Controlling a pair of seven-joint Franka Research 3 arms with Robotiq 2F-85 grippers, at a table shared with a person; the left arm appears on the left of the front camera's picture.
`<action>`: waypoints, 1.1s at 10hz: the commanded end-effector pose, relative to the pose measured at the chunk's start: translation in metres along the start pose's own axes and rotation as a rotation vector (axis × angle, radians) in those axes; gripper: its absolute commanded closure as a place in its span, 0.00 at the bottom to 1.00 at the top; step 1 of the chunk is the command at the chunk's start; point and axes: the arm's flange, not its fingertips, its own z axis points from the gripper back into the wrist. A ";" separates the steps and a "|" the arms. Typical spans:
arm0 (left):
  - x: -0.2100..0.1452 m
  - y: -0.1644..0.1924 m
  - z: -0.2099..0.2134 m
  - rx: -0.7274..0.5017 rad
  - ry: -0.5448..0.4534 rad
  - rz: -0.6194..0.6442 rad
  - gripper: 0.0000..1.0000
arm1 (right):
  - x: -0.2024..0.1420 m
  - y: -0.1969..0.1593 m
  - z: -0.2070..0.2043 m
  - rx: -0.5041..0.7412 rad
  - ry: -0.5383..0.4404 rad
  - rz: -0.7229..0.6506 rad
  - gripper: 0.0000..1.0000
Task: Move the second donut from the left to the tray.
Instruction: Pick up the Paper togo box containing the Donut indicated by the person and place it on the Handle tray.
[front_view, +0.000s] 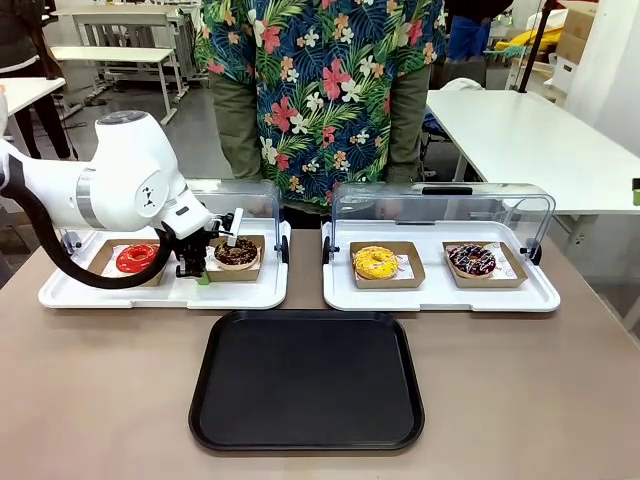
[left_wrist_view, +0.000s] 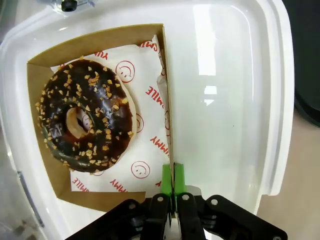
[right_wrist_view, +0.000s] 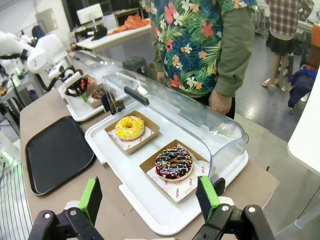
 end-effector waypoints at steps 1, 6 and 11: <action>0.000 -0.003 0.001 0.012 0.009 -0.013 1.00 | 0.003 0.001 0.000 0.002 -0.009 -0.002 0.00; 0.008 -0.025 0.042 0.058 0.053 0.067 0.98 | 0.003 0.001 0.000 0.002 -0.009 -0.002 0.00; 0.052 -0.084 0.099 0.123 0.086 0.069 0.98 | 0.003 0.001 0.000 0.002 -0.009 -0.002 0.00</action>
